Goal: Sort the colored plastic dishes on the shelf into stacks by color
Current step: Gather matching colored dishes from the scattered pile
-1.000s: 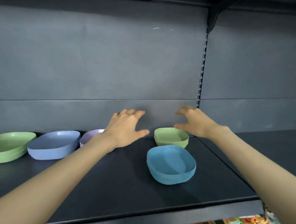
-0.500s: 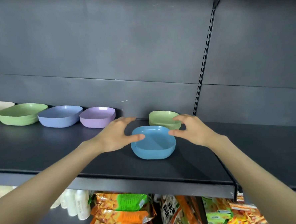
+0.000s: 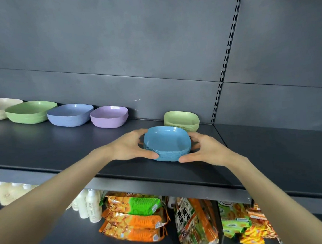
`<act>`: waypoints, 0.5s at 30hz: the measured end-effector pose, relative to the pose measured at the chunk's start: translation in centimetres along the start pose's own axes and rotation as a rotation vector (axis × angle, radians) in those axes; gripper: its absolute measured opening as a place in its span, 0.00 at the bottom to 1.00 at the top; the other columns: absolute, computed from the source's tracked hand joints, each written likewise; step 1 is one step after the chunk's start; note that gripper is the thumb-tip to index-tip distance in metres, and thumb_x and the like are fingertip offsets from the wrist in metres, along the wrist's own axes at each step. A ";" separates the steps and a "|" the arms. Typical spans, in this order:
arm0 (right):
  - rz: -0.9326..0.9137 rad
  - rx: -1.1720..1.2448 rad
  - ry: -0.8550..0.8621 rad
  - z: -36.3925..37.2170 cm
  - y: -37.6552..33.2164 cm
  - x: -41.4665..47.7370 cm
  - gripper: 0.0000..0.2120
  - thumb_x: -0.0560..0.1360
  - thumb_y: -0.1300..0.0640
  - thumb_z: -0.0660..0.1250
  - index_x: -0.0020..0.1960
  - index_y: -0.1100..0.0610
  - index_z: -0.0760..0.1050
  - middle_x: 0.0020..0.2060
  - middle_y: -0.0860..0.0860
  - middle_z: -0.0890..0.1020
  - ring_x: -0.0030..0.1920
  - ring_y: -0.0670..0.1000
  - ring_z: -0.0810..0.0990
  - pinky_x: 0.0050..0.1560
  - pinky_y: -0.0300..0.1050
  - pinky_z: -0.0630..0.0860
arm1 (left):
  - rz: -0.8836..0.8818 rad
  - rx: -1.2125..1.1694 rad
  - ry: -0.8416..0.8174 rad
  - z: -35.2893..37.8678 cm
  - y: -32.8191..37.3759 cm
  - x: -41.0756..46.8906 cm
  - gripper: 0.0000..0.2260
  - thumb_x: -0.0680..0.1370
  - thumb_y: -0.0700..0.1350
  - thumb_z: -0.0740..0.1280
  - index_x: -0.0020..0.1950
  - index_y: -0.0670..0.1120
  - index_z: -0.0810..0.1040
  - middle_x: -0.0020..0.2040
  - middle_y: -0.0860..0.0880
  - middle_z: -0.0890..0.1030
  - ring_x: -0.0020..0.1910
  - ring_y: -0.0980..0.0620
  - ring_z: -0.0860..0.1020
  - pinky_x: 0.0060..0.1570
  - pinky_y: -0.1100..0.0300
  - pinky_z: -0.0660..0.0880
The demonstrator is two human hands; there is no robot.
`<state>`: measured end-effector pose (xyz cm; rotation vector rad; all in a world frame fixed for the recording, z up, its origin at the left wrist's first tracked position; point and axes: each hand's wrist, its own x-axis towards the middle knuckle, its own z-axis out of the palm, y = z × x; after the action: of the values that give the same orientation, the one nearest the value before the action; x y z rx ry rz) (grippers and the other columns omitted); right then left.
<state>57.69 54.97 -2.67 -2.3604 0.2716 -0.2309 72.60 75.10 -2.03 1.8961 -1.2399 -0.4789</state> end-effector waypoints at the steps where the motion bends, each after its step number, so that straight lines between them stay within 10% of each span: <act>1: -0.006 0.008 0.010 0.2 0.2 0.0 0.32 0.64 0.54 0.79 0.63 0.39 0.68 0.51 0.36 0.80 0.51 0.35 0.79 0.52 0.27 0.73 | 0.002 -0.011 0.011 0.0 -0.2 0.1 0.23 0.69 0.39 0.76 0.55 0.61 0.71 0.54 0.60 0.80 0.47 0.66 0.79 0.46 0.74 0.73; 10: -0.057 0.173 0.085 1.9 0.0 2.0 0.30 0.63 0.60 0.80 0.62 0.48 0.75 0.51 0.41 0.83 0.49 0.43 0.82 0.55 0.38 0.77 | -0.064 -0.084 0.081 -2.0 -1.5 0.0 0.25 0.66 0.38 0.78 0.61 0.50 0.76 0.54 0.50 0.83 0.53 0.50 0.81 0.59 0.55 0.77; 15: -0.068 0.225 0.068 2.8 -1.4 5.1 0.30 0.64 0.62 0.79 0.63 0.53 0.74 0.52 0.44 0.83 0.50 0.45 0.82 0.57 0.44 0.78 | -0.084 -0.033 0.098 -5.2 -1.7 0.5 0.21 0.67 0.37 0.77 0.55 0.52 0.77 0.53 0.50 0.83 0.51 0.51 0.82 0.54 0.63 0.78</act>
<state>63.48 56.44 -3.22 -2.1437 0.1869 -0.3558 77.27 77.17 -0.18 1.9262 -1.0864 -0.4428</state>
